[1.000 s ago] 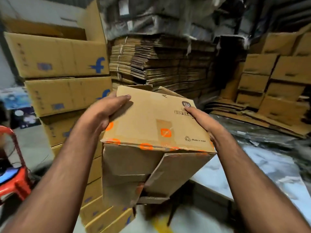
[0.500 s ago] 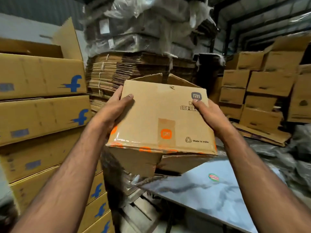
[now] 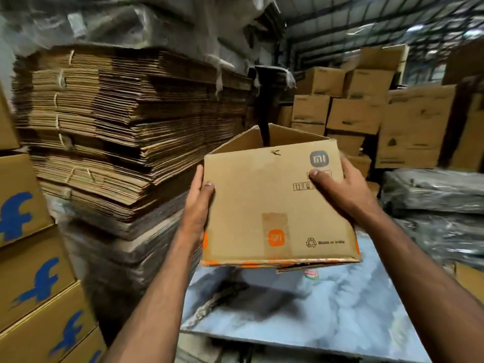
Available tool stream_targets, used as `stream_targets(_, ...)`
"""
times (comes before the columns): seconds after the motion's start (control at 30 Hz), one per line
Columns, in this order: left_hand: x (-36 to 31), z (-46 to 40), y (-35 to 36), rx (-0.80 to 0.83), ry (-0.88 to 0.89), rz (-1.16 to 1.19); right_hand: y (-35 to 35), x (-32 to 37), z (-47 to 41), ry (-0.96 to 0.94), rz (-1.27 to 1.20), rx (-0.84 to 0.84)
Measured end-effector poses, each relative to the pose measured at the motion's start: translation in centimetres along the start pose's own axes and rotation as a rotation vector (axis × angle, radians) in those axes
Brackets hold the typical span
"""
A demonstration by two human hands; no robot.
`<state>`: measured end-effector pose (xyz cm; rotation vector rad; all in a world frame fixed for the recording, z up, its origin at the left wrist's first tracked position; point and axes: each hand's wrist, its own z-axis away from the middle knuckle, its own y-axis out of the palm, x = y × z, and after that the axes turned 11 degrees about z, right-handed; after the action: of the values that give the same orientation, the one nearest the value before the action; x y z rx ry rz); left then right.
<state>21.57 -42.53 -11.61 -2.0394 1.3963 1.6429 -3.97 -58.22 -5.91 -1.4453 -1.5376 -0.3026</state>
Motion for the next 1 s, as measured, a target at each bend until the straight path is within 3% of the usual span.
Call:
stream_targets(0.37,10.9,-4.4,-0.6,0.085,-0.211,0.070,2.2,-8.6,0.0,0.088,0.135,-0.092)
stream_targets(0.7,13.3,-8.2,3.3,0.306,-0.266,-0.183,0.3,-15.6,-0.8,0.137,0.071,-0.102)
stream_targets(1.0,15.5,-8.9,4.6,0.336,-0.275,-0.367,-1.6,-19.7,-2.4,0.237,0.060,0.007)
